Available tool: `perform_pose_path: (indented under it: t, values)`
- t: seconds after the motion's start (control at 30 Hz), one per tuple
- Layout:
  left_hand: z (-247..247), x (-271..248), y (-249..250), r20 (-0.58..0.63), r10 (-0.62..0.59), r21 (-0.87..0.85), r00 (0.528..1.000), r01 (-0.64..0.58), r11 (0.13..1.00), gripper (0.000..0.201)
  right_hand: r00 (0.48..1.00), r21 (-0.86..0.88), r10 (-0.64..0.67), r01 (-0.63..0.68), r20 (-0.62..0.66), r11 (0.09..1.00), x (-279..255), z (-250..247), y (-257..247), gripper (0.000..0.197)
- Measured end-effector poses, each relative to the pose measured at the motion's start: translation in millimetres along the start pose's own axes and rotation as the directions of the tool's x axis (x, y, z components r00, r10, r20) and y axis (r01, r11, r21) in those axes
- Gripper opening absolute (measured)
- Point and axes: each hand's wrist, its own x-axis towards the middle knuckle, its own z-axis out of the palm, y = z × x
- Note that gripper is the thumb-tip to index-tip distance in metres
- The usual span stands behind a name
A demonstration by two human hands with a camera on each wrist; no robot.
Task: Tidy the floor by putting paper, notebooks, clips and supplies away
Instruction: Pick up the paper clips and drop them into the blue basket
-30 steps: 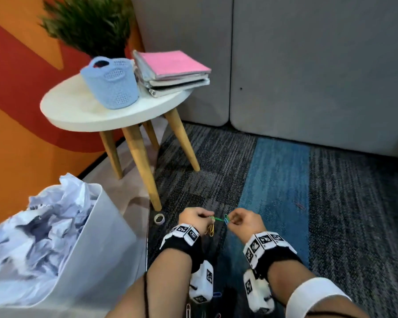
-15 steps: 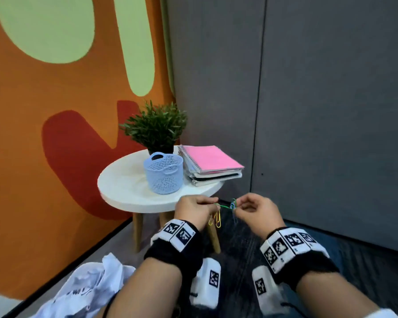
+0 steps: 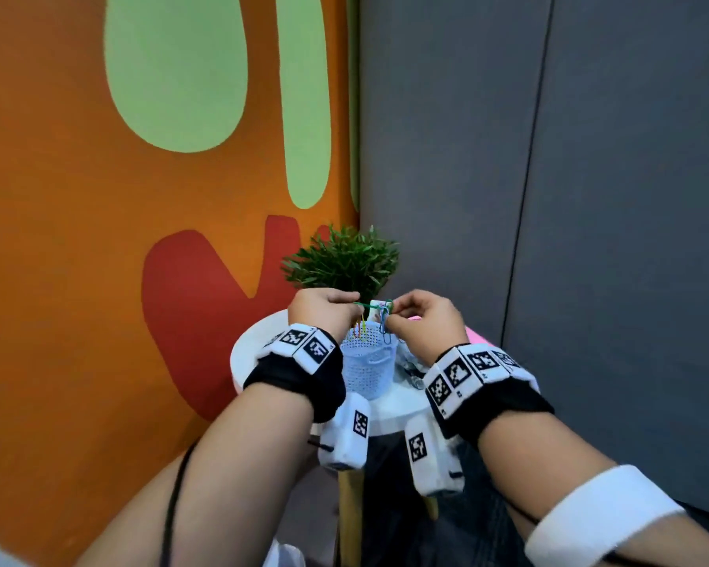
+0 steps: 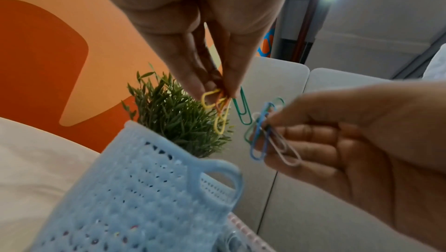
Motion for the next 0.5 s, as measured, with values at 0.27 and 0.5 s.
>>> perform_pose_path:
  t: [0.27,0.5]
  values:
    - [8.2,11.8,-26.6,0.057,0.018,0.231,0.998,-0.031,0.973,0.021,1.000,-0.166,0.002,0.003,0.028,0.986,11.8,41.0,9.8,0.008]
    - [15.5,13.4,-40.4,0.040,0.026,0.291,0.999,-0.036,0.956,0.023,0.997,-0.198,0.034,-0.021,0.063,0.980,13.5,39.9,20.4,0.012]
